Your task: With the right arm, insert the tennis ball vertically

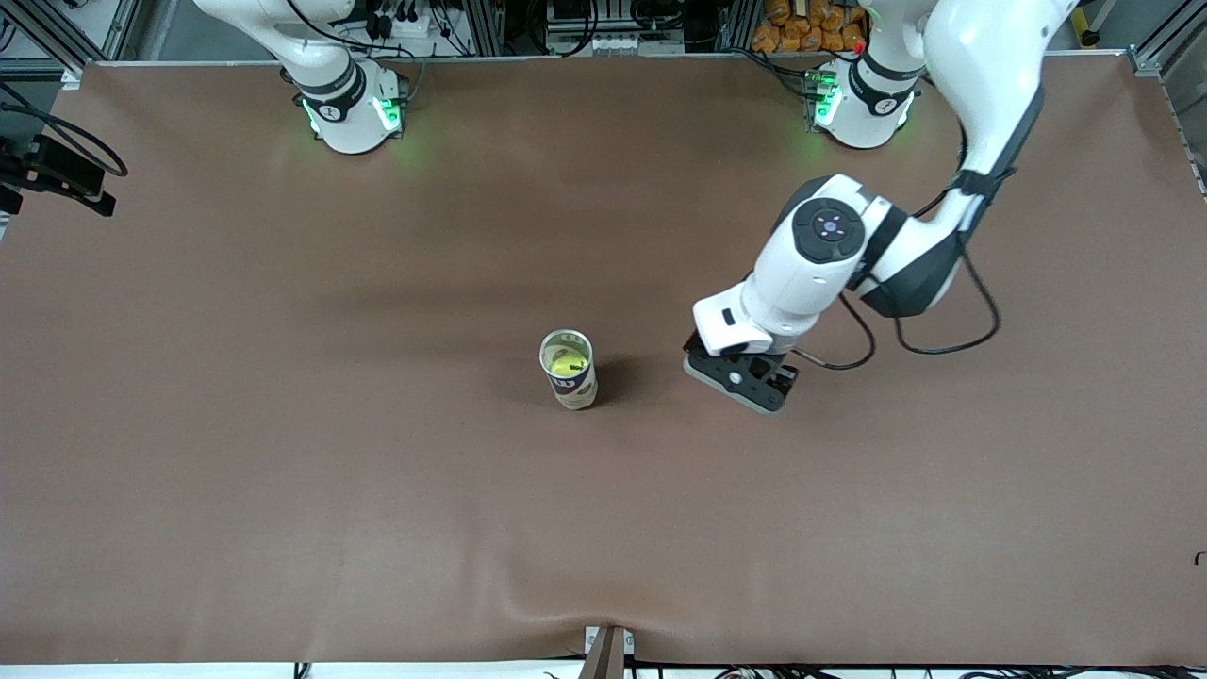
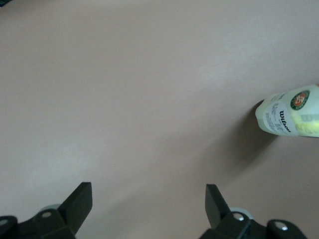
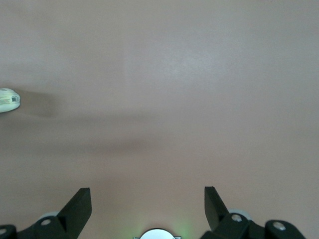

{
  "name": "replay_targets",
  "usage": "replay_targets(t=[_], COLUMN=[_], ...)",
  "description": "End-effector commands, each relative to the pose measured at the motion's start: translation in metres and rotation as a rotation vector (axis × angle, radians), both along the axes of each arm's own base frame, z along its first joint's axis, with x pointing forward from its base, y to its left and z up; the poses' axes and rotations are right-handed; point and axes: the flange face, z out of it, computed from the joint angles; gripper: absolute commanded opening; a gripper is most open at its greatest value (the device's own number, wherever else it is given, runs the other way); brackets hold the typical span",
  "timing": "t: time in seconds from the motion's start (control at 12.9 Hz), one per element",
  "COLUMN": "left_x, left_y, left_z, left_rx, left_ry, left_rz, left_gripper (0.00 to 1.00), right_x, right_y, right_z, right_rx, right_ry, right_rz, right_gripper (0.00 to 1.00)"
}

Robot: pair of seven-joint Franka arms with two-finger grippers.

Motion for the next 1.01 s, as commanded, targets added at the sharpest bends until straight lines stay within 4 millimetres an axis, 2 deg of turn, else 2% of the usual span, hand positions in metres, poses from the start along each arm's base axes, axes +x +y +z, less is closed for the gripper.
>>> replay_targets(t=[0.0,0.15,0.31,0.39,0.46,0.54,0.62,0.93], left_x=[0.01,0.013,0.012,0.012,0.013,0.013,0.013,0.003], left_y=[0.016,0.054,0.098,0.122,0.157,0.184,0.2,0.214], left_z=[0.05,0.091,0.122,0.141,0.159,0.165,0.171,0.195], left_rx=[0.007,0.012,0.069,0.08,0.09,0.101,0.102,0.142], left_ry=[0.058,0.081,0.087,0.076,0.077,0.092,0.095,0.13], left_rz=[0.07,0.155,0.215,0.244,0.3,0.346,0.372,0.401], left_gripper=[1.0,1.0,1.0,1.0,1.0,1.0,1.0,1.0], right_x=[-0.005,-0.006,-0.005,-0.001,0.006,0.008,0.01,0.01], right_y=[-0.002,-0.004,-0.008,-0.011,-0.013,-0.011,-0.009,-0.015], right_z=[0.002,0.001,0.002,0.0,-0.004,-0.006,-0.007,-0.009], right_rx=[0.032,0.032,0.032,0.03,0.029,0.029,0.023,0.021], right_ry=[-0.019,-0.016,-0.021,-0.033,-0.049,-0.053,-0.055,-0.05], right_rz=[0.008,0.003,-0.001,-0.007,-0.01,-0.007,-0.003,-0.014], right_gripper=[1.0,1.0,1.0,1.0,1.0,1.0,1.0,1.0])
